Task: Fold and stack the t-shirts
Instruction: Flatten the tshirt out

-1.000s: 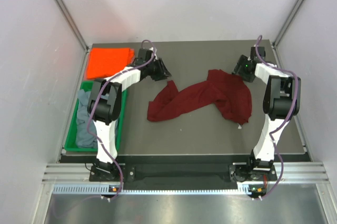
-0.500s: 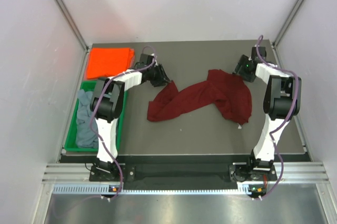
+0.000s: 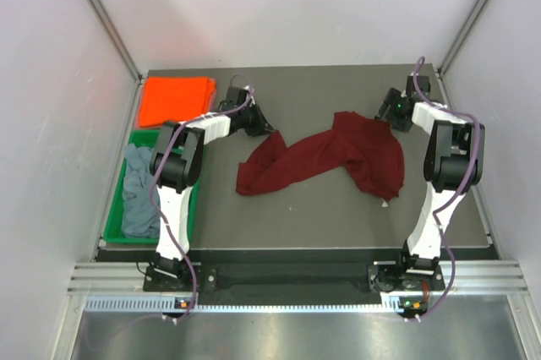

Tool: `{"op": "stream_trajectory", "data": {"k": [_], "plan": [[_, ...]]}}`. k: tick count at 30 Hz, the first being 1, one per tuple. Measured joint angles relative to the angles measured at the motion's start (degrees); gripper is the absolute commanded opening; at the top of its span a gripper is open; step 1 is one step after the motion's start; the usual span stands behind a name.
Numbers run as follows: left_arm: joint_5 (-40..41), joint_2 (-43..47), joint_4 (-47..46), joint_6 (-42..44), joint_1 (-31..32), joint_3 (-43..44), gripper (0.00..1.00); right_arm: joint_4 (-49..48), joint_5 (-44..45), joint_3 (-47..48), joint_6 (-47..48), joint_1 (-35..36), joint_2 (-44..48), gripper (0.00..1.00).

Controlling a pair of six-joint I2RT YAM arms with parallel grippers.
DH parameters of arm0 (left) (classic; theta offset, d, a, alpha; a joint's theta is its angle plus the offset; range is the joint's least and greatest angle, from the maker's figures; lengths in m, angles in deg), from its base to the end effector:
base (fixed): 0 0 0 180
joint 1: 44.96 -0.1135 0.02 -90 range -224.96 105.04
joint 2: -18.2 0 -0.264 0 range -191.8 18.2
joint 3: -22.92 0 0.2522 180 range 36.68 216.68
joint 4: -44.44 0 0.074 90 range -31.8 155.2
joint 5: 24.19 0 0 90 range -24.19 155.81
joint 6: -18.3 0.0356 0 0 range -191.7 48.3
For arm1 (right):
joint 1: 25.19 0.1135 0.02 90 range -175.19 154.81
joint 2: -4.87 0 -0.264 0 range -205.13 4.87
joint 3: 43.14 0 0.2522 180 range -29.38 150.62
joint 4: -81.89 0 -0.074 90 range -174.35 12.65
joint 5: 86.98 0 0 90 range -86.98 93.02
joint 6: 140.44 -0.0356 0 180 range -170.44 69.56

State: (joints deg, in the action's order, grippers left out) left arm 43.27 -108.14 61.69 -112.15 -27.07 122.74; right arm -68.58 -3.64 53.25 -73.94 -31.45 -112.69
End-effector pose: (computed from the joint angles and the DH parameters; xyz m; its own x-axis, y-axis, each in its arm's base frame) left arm 0.4519 -0.1602 0.1396 -0.8559 -0.3534 -0.3775 -0.0107 0.7420 -0.6703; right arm 0.4444 -0.0446 0.1718 -0.6914 0.4743 -0.5451 0.3391 0.8791 0.3349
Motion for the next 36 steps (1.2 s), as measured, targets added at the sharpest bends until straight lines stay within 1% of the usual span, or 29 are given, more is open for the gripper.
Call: {"op": "stream_trajectory", "data": {"k": [4,7,12,13,16,17,20,24,26,28,29,30,31,32,33,34,36], "plan": [[-0.28,-0.59,1.11,0.13,0.00,1.27,0.00,-0.42,-0.26,1.86,0.57,-0.22,-1.64,0.70],[-0.48,-0.72,2.12,0.09,0.00,2.29,0.00,-1.60,-1.03,3.32,0.61,-0.79,-3.04,0.66],[-0.61,-0.72,4.50,-0.39,0.00,5.25,0.00,-3.41,-5.27,4.85,0.26,-1.92,-5.18,0.35],[-0.63,-0.74,5.29,-0.48,0.00,6.19,0.00,-3.48,-6.14,4.85,0.09,-2.05,-5.31,0.34],[-0.81,-0.81,8.00,-1.05,0.00,10.69,0.00,-2.93,-8.48,4.87,-0.59,-2.12,-5.44,0.37],[-0.85,-0.81,8.28,-1.22,0.00,11.85,0.00,-2.67,-9.14,4.87,-0.81,-2.10,-5.44,0.39],[-1.01,-0.81,8.26,-1.46,0.00,14.25,0.00,-2.64,-10.34,4.87,-1.60,-2.12,-5.44,0.40],[-1.25,-0.81,8.72,-1.44,-0.07,13.60,0.00,-2.47,-11.65,4.76,-1.95,-2.12,-5.46,0.47],[-1.27,-0.79,8.79,-1.44,-0.17,12.61,0.00,-3.15,-12.28,4.07,-2.01,-2.12,-5.35,0.48],[-1.36,-0.76,8.81,-1.42,-0.26,11.15,0.00,-4.55,-12.59,2.47,-1.92,-2.10,-4.55,0.46],[-1.46,-0.76,8.94,-1.42,-0.28,10.60,0.00,-4.61,-12.72,1.77,-1.79,-2.10,-4.07,0.44],[-1.62,-0.76,9.22,-1.44,-0.28,10.05,0.00,-4.52,-12.74,1.25,-1.68,-2.10,-3.61,0.35],[-1.70,-0.76,9.70,-1.44,-0.35,9.68,0.00,-4.20,-12.70,1.03,-1.42,-2.10,-3.48,0.29],[-1.84,-0.76,9.99,-1.44,-0.35,9.51,0.00,-3.74,-12.68,1.03,-1.53,-2.12,-3.48,0.16],[-1.97,-0.76,10.12,-1.46,-0.37,9.49,0.00,-3.23,-12.74,1.05,-1.51,-2.10,-3.61,0.10],[-2.12,-0.68,10.10,-1.46,-0.44,9.49,0.00,-2.51,-12.94,1.07,-1.68,-2.10,-3.65,0.00],[-2.12,-0.50,10.12,-1.46,-0.50,9.49,0.00,-1.25,-13.46,1.66,-2.45,-2.10,-4.02,0.00]]}}
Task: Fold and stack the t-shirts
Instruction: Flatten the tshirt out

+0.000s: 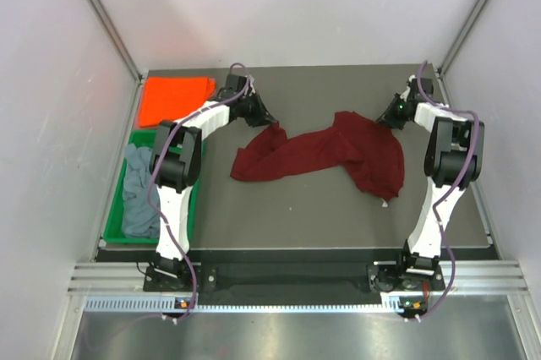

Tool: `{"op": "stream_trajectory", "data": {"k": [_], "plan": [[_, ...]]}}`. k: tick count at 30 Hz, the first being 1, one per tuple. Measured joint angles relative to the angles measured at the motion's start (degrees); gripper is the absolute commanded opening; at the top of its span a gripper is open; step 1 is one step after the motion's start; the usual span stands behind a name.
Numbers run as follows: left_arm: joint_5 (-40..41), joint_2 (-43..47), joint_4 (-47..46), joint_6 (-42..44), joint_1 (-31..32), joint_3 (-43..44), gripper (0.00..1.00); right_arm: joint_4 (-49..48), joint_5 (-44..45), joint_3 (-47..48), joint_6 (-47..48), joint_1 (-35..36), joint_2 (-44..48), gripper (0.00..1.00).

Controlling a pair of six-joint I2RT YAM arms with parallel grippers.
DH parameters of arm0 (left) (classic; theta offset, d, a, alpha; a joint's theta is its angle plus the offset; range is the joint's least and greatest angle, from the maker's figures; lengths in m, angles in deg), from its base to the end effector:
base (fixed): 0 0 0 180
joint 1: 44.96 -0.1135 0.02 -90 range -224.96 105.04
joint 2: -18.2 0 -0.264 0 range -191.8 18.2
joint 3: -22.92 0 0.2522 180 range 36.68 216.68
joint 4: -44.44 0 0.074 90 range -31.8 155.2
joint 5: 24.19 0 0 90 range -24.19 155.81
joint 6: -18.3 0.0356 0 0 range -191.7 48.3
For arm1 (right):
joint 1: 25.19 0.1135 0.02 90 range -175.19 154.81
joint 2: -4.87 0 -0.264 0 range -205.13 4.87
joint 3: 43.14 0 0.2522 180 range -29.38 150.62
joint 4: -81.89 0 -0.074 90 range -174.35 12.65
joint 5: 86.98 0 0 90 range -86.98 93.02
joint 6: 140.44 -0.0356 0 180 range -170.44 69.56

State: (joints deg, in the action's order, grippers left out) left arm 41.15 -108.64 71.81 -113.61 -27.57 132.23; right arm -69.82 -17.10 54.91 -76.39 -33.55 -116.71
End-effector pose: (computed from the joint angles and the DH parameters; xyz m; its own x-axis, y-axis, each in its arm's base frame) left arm 0.4671 -0.1619 0.1737 -0.8711 -0.3633 -0.3304 -0.0379 0.7206 -0.6923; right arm 0.4528 -0.0542 0.1533 -0.7316 0.5228 -0.4375 0.2739 0.8131 0.5136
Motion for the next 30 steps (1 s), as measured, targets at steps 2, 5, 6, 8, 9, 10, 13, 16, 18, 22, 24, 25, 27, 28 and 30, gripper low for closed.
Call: {"op": "stream_trajectory", "data": {"k": [2,5,6,8,9,10,13,16,18,22,24,25,27,28,30], "plan": [[0.00,0.46,0.17,-0.09,-0.07,0.02,0.00,0.44,-0.55,0.83,-0.26,0.00,-0.42,0.00],[0.04,0.96,1.92,-0.39,-0.20,1.27,0.00,2.29,-0.61,3.21,-0.85,0.00,-0.44,0.00],[0.04,0.96,2.97,-0.57,-0.28,2.56,0.00,3.21,-0.57,4.66,-0.87,0.00,-0.44,0.00],[0.09,1.03,5.01,-0.94,-0.48,5.66,0.00,5.62,-0.22,8.92,-0.83,0.00,-0.44,0.00],[0.26,1.27,6.05,-1.09,-0.57,7.52,0.00,6.51,0.15,11.15,-0.81,0.00,-0.42,0.00],[0.46,1.73,7.08,-1.18,-0.66,9.03,0.00,9.07,1.88,14.86,-0.59,0.00,-0.31,0.00],[1.79,4.81,9.94,-1.20,-0.81,12.20,0.00,12.39,5.75,21.16,-0.07,-0.09,1.51,0.00],[3.76,10.54,12.87,-0.72,-0.90,12.98,0.00,15.63,9.27,22.36,0.76,-0.26,7.91,0.00],[4.98,14.88,14.49,-0.09,-0.92,12.72,0.00,17.42,10.99,22.29,1.42,-0.39,13.05,0.00],[6.58,28.68,14.03,1.46,-1.01,2.47,0.00,17.38,13.14,17.22,3.04,-0.50,26.32,0.09],[6.62,34.82,12.79,2.08,-1.03,-5.05,0.00,15.52,13.25,10.43,3.76,-0.52,32.87,0.28],[6.54,37.62,12.37,2.40,-1.05,-9.38,0.00,14.10,12.96,6.08,4.11,-0.52,35.39,0.33],[5.95,41.00,11.78,2.62,-1.11,-17.07,0.00,12.13,11.67,-1.53,4.33,-0.55,37.62,0.41],[5.40,41.83,10.43,2.67,-1.11,-21.07,0.00,10.78,10.49,-4.79,4.35,-0.57,37.51,0.43],[4.48,41.94,9.35,2.60,-1.11,-28.41,0.00,8.13,7.91,-9.75,4.31,-0.57,33.81,0.47]]}}
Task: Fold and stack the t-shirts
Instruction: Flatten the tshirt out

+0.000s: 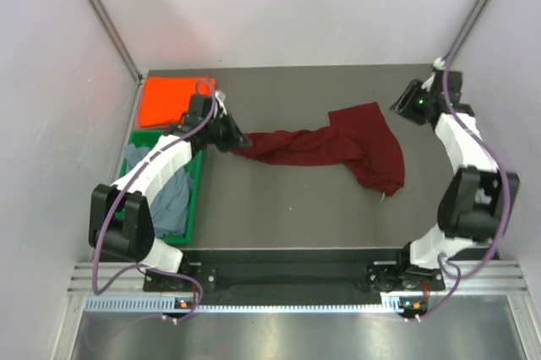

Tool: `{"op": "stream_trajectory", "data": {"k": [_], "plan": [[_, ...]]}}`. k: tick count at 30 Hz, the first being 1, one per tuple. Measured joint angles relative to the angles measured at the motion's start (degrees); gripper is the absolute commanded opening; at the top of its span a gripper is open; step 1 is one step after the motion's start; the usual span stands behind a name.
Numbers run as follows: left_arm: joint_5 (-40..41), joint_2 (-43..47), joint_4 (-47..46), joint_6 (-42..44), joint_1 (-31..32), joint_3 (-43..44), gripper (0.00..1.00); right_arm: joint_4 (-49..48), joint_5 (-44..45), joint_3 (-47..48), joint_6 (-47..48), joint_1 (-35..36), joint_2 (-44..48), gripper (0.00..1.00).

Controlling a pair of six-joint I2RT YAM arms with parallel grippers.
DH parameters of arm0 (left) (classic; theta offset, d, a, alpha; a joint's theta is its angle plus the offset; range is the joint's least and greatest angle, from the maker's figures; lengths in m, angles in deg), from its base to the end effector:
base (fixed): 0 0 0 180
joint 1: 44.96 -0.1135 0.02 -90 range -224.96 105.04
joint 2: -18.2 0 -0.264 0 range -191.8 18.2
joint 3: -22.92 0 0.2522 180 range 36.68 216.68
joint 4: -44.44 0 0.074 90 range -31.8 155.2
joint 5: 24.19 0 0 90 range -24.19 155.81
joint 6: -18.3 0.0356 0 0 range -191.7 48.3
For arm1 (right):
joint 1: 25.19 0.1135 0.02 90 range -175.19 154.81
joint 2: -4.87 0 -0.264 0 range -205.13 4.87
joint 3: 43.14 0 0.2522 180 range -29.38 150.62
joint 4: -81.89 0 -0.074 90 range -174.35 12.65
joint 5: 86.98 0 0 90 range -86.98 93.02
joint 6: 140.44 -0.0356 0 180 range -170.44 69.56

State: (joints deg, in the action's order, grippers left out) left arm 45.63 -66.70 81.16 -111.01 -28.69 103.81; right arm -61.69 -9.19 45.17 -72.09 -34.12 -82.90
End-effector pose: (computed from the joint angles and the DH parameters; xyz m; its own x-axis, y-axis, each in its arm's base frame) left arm 0.3129 -0.1041 0.2887 -0.8102 -0.3830 -0.4437 0.0008 0.7563 -0.6542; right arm 0.3470 -0.0469 0.3159 -0.5446 0.4506 -0.7074 0.1973 0.8886 0.4141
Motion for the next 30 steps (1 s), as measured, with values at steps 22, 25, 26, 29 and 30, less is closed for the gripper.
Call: {"op": "stream_trajectory", "data": {"k": [22,25,26,29,30], "plan": [[0.68,-0.63,-4.83,-1.20,1.73,-12.31,0.00,-3.58,-0.26,32.65,5.22,1.09,-45.70,0.47],[0.22,-1.16,-4.98,-1.05,1.73,-10.75,0.00,-3.34,1.57,36.00,6.23,2.19,-48.52,0.47],[0.02,-1.27,-5.25,-1.09,1.73,-10.51,0.00,-3.23,2.78,36.28,6.78,2.80,-48.59,0.47],[-0.72,-1.55,-6.23,-1.25,1.73,-10.43,0.00,-1.70,6.93,36.72,8.70,5.31,-48.61,0.46],[-1.11,-1.66,-6.43,-1.29,1.73,-10.43,0.00,-1.09,8.37,37.05,9.22,6.25,-48.63,0.47]]}}
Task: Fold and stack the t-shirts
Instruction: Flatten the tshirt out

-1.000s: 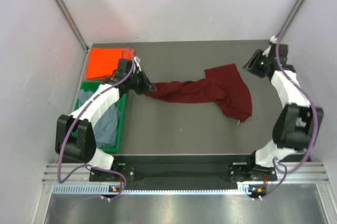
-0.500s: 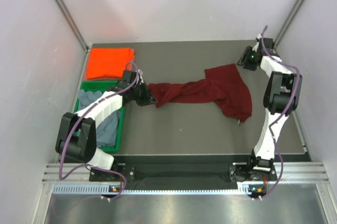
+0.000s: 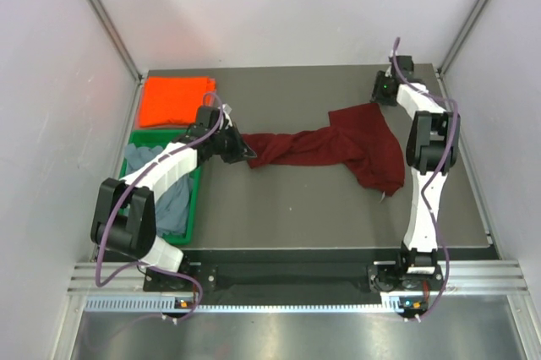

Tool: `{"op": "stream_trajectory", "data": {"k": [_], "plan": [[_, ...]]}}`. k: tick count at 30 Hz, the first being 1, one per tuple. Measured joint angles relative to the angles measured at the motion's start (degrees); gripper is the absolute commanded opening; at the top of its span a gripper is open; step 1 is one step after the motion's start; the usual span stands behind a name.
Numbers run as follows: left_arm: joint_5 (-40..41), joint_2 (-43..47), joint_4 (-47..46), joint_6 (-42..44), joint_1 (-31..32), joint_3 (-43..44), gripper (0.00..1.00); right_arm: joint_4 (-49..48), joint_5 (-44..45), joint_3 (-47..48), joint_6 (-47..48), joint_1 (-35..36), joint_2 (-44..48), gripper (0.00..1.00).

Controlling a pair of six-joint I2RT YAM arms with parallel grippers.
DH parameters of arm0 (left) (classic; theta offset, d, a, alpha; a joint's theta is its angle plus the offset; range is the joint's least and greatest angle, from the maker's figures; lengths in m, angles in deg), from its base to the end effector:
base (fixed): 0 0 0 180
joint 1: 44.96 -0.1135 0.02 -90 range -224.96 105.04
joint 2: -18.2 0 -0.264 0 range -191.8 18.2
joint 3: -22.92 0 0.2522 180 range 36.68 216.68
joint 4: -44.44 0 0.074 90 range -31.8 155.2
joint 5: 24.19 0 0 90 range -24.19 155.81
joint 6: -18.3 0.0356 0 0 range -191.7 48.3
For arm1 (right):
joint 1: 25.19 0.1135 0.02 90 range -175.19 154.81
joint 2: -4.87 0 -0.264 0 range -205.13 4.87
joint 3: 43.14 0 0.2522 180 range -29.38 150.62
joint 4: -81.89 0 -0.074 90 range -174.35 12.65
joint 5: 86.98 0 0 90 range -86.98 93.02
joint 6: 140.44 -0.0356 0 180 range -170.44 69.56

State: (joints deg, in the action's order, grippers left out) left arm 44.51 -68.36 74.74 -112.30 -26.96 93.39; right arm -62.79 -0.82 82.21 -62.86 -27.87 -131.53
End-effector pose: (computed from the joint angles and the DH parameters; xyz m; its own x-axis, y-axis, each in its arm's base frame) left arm 0.3007 -0.1113 0.2295 -0.8653 -0.3564 -0.3525 -0.0486 0.7596 -0.6486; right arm 0.5338 -0.0226 0.1679 -0.7060 0.2479 -0.6634 0.1560 0.9682 0.1957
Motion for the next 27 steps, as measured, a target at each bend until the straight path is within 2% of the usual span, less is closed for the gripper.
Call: {"op": "stream_trajectory", "data": {"k": [9,12,15,16,22,25,27], "plan": [[-2.40,-0.22,-1.01,0.02,0.00,0.00,0.00,4.09,7.87,1.84,3.45,4.26,-0.61,0.41],[-3.21,-0.22,-1.31,0.00,0.00,0.02,0.00,4.48,9.44,2.34,4.17,4.76,-0.92,0.31],[-3.52,-0.22,-1.64,0.02,0.00,0.02,0.00,4.83,10.84,3.02,4.94,5.20,-1.25,0.12],[-3.56,-0.22,-1.68,0.02,0.00,0.02,0.00,5.18,11.41,3.52,5.18,5.20,-1.44,0.00],[-3.34,-1.90,-1.86,-0.52,-0.02,2.29,0.00,9.18,16.61,8.37,6.84,5.55,-2.67,0.00],[-2.51,-5.46,-0.46,-1.60,-0.39,9.42,0.00,11.02,19.15,12.28,7.48,5.49,-1.70,0.00],[-1.64,-8.76,0.66,-2.69,-1.25,17.99,0.00,11.39,20.41,12.63,7.50,5.38,1.68,0.00]]}}
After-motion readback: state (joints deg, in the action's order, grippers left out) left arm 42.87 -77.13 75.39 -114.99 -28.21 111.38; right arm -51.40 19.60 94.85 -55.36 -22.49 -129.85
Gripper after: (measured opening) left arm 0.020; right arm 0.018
